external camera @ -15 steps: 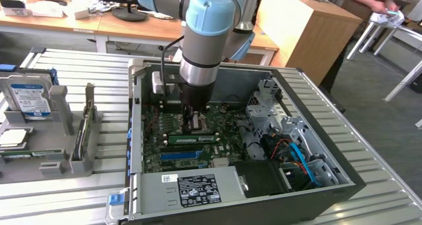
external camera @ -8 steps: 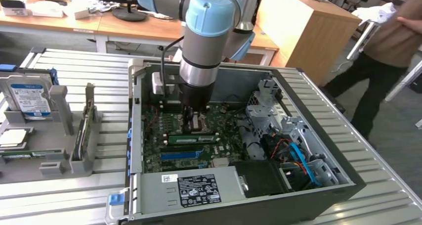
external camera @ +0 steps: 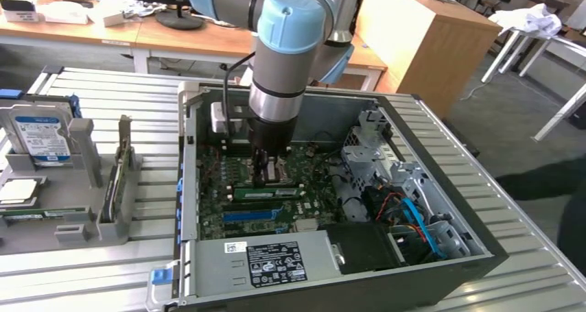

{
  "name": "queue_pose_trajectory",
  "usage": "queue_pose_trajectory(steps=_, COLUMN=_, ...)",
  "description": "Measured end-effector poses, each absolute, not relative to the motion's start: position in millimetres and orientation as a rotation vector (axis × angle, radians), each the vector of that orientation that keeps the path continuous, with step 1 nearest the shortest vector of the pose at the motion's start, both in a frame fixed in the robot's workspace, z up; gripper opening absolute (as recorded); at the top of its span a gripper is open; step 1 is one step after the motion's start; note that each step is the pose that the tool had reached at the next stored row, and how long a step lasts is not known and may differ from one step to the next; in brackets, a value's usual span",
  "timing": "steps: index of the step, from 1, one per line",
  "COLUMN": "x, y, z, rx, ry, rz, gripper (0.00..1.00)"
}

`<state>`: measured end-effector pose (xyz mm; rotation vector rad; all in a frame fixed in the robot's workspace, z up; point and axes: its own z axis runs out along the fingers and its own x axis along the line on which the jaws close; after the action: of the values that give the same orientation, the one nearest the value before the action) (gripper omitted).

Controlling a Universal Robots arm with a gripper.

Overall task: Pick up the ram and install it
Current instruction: 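Press down the ram until it locks into place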

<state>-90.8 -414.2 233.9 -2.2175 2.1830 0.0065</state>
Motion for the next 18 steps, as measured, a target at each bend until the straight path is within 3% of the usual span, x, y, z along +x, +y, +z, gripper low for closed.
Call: queue_pose_trajectory(steps=18, x=-90.9, y=-414.9, z=230.9, rx=-2.217, ry=2.183, rz=0.006, gripper=0.11)
